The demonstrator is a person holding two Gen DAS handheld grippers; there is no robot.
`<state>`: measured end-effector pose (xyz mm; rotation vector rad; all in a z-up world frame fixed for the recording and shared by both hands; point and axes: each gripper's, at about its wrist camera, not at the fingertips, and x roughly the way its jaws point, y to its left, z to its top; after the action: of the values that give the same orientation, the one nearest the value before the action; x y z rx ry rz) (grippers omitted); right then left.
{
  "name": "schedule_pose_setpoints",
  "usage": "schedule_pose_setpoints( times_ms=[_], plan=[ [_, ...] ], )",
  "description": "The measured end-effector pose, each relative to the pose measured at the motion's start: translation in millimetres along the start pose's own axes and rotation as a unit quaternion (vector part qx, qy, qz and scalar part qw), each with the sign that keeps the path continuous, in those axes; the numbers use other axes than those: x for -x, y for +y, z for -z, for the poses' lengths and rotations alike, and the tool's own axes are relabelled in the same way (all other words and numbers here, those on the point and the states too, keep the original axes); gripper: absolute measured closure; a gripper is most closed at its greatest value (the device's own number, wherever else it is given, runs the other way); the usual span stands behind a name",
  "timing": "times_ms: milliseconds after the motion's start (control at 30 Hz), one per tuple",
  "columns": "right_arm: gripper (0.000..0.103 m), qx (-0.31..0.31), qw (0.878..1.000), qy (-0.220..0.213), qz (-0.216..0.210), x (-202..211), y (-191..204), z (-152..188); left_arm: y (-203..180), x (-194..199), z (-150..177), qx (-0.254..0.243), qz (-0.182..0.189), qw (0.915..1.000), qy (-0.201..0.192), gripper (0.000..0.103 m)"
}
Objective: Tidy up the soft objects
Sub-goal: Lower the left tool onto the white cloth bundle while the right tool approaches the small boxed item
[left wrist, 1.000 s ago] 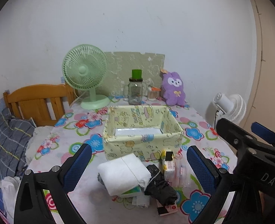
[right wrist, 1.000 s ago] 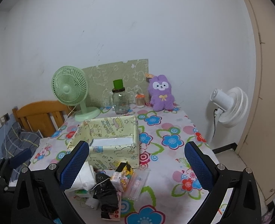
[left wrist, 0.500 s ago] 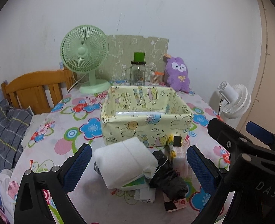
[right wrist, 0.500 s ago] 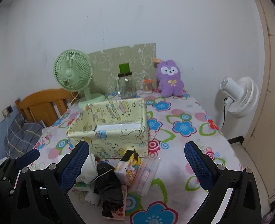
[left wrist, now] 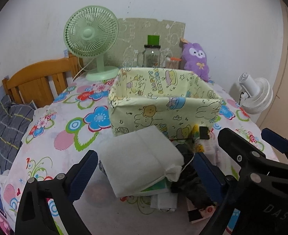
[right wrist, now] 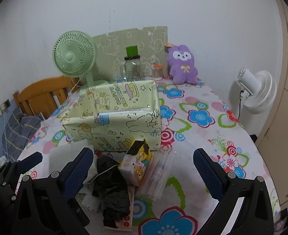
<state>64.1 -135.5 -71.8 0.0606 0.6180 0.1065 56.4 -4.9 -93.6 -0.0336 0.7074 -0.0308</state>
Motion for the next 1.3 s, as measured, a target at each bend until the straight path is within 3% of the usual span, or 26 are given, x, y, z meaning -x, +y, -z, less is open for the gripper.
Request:
schedule_pose_setpoints(
  times_ms=[500,700,1000,1100,1167,1300],
  plan=[
    [0.0,-0.008,0.999,0.051,0.001,-44,0,2,6,-32,0,0.005,-0.006,0.9995,0.032,0.008],
    [0.007,0.001,0.998,0.06,0.004,-56,4,-1,4,-39,-1,0.006,-0.015,0.9995,0.029,0.012],
    [0.03,0.001,0.996,0.084,0.002,-76,6,0,-3,-46,-2,-0.013,-0.032,0.9991,0.024,0.017],
    [0.043,-0.009,0.995,0.097,-0.014,-80,6,0,-3,-46,-2,-0.014,-0.033,0.9991,0.023,0.018],
    [0.063,-0.023,0.994,0.107,-0.027,-83,4,0,-2,-46,-2,-0.014,-0.031,0.9992,0.021,0.019],
    [0.07,-0.027,0.993,0.109,-0.027,-83,5,-1,-1,-45,-2,-0.012,-0.03,0.9993,0.017,0.021]
  ],
)
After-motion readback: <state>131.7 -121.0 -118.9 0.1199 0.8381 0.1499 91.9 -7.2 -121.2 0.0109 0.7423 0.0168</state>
